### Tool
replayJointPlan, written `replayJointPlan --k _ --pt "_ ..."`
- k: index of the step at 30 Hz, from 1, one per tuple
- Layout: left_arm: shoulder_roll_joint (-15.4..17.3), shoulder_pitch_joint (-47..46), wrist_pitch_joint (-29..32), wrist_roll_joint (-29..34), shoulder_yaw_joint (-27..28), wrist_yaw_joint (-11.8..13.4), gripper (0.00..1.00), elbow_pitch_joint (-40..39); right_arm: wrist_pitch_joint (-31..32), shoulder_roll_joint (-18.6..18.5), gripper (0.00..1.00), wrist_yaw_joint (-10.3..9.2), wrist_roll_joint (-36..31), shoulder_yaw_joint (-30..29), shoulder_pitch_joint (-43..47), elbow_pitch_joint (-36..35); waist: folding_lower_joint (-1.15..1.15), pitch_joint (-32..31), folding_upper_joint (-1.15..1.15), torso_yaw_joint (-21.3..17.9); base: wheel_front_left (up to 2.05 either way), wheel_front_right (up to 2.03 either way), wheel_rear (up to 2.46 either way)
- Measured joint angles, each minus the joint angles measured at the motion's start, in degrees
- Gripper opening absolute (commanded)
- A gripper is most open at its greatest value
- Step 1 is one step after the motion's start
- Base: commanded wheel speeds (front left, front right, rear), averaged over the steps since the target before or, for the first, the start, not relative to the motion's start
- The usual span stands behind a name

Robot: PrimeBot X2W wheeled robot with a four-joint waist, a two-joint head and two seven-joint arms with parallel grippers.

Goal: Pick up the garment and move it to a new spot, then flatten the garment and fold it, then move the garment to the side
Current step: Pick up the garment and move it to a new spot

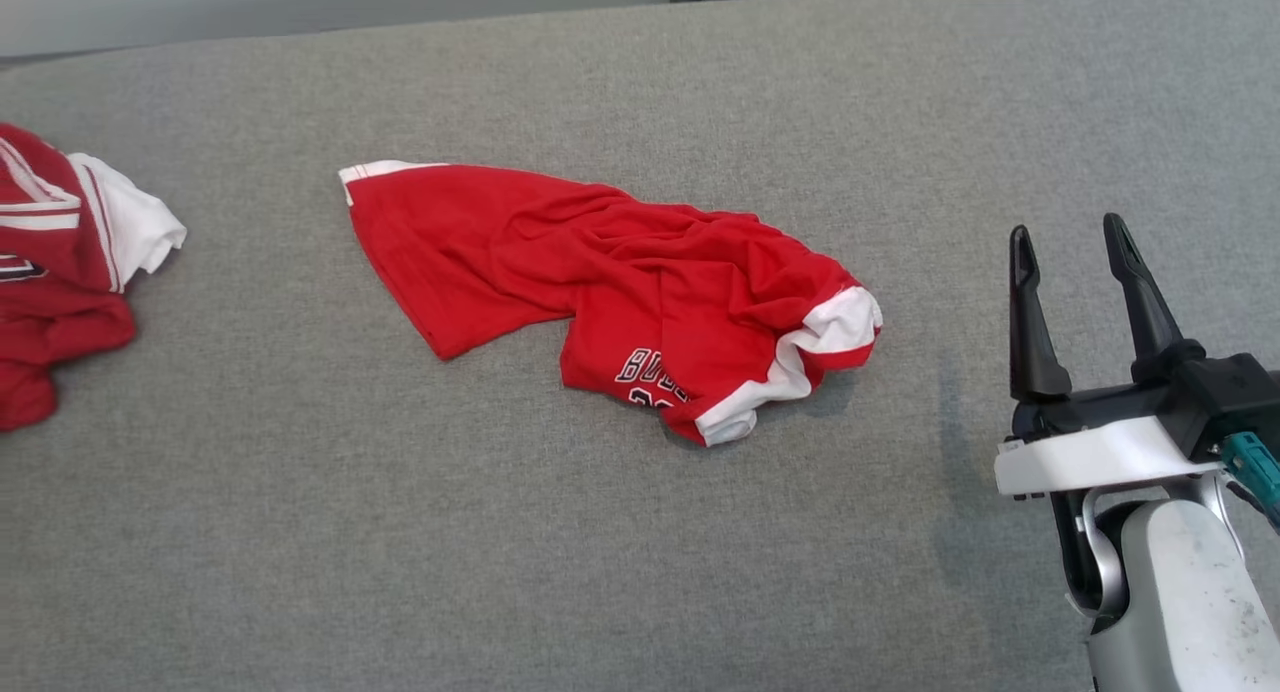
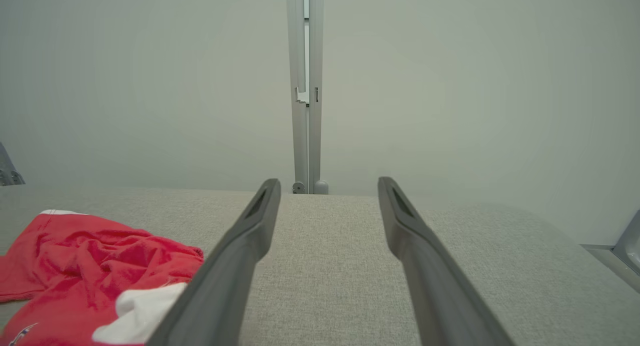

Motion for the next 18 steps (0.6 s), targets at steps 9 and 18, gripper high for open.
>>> replayJointPlan --k 9,18 --pt "-5.1 3.1 -3.7 2.2 -4.3 -2.2 1.00 -11.5 0.0 0.0 1.00 0.00 1.0 -0.3 2.6 1.1 0.00 -6.3 0.00 1.7 0.00 0.00 0.00" --pt "-13.4 12.9 -4.5 3.8 -8.9 1.1 1.00 -26.2 0.0 0.0 1.00 0.00 2.0 0.1 4.6 2.0 0.00 -9.7 0.00 1.1 0.00 0.00 0.00"
